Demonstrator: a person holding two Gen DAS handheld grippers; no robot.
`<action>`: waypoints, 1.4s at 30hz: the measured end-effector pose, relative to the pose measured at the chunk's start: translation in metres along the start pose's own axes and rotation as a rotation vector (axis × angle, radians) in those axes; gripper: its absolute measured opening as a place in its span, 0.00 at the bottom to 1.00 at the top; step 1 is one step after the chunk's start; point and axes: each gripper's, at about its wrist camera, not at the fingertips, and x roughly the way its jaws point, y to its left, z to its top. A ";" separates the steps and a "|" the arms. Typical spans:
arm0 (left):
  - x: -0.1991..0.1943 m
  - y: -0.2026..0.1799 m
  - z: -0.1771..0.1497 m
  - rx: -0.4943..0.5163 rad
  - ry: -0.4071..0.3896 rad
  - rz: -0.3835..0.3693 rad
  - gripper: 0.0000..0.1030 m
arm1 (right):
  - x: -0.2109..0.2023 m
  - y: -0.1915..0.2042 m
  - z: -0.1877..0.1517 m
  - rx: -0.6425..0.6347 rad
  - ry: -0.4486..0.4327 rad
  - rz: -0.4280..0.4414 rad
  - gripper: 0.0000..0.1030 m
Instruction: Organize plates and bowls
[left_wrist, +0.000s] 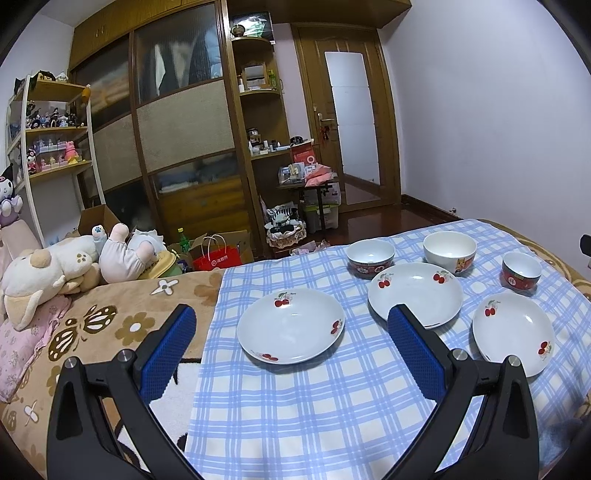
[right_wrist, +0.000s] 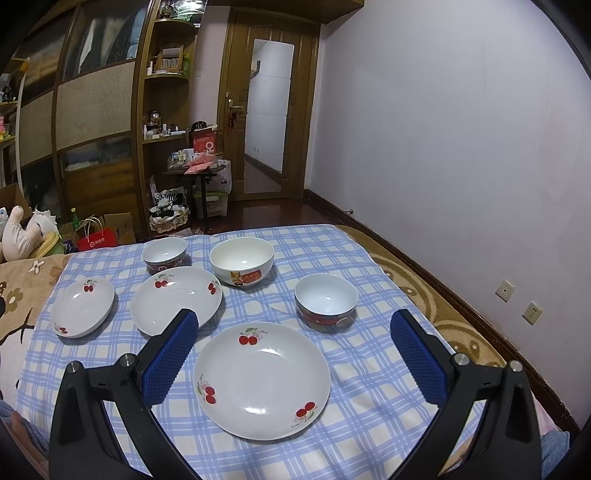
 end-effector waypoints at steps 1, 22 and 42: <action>0.000 0.000 0.000 0.001 0.000 -0.001 0.99 | 0.000 0.000 0.000 0.000 0.000 0.000 1.00; 0.000 -0.001 0.000 0.005 0.006 -0.007 0.99 | 0.001 -0.002 -0.002 -0.001 0.002 -0.001 1.00; 0.011 -0.036 0.052 0.079 0.055 -0.129 0.99 | 0.014 -0.026 0.021 -0.006 0.063 -0.014 1.00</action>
